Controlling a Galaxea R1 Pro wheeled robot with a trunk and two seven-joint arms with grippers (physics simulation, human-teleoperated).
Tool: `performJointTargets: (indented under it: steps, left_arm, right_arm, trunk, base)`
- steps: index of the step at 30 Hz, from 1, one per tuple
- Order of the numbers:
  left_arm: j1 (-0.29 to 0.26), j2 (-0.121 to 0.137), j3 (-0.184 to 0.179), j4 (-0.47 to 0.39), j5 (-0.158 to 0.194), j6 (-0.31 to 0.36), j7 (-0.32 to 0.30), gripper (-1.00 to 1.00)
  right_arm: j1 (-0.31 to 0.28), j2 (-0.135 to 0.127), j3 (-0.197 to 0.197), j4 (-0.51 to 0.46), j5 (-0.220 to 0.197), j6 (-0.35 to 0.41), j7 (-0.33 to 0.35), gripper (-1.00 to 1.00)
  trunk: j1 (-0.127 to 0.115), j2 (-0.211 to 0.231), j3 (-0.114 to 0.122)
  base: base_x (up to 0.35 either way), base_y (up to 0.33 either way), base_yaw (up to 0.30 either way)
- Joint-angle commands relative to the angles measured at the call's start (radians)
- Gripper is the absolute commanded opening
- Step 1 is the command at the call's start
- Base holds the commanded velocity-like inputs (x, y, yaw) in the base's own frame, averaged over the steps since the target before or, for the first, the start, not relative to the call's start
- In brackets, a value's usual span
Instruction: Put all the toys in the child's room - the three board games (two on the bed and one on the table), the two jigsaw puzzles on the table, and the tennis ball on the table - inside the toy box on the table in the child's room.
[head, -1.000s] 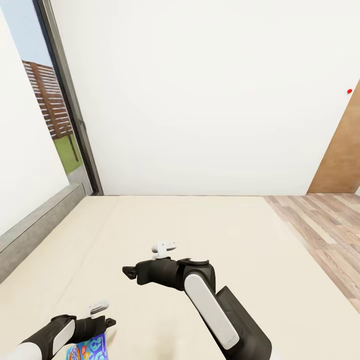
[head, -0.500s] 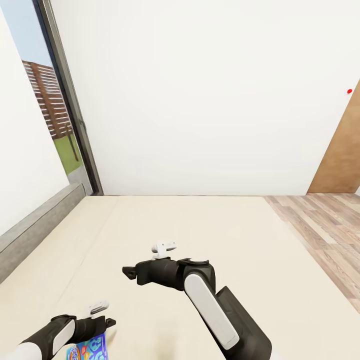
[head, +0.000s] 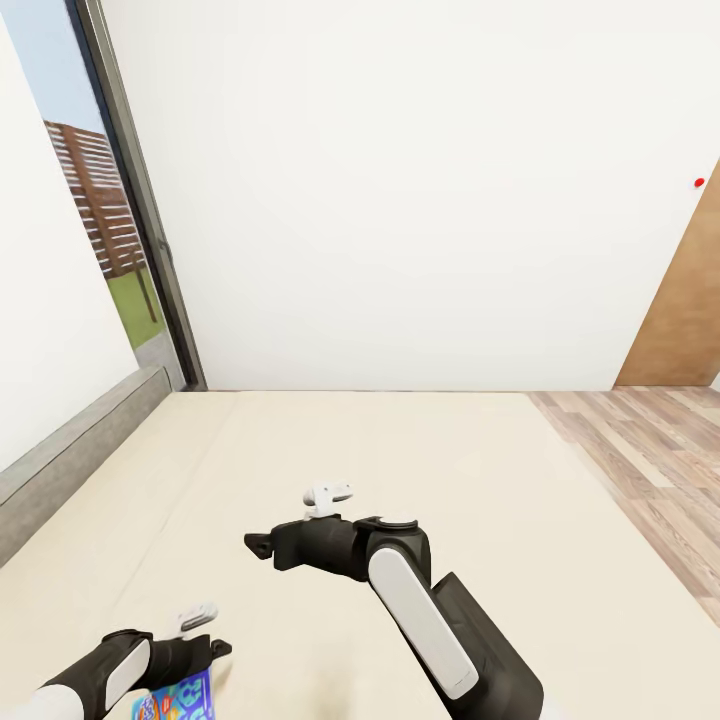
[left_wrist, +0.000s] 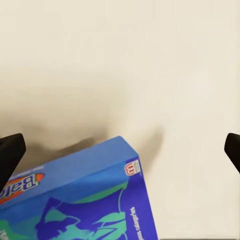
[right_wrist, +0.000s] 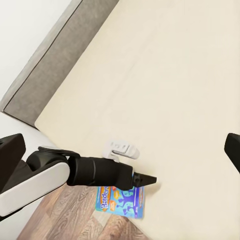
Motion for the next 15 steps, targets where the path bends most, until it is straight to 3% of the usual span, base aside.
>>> performJointTargets:
  steps: [1,15]
  left_arm:
    - [0.000,0.001,-0.003,-0.001,0.004,0.006,-0.001,1.00]
    - [-0.001,0.004,-0.003,-0.001,0.004,0.021,0.000,1.00]
  right_arm:
    - [-0.001,0.000,0.001,-0.001,-0.010,0.002,-0.010,1.00]
    - [-0.001,0.000,0.001,-0.001,-0.010,0.002,-0.010,1.00]
  trunk:
    - [0.000,-0.001,-0.001]
    - [0.000,-0.001,-0.001]
  base:
    - [0.000,0.000,0.000]
    - [0.000,0.000,0.000]
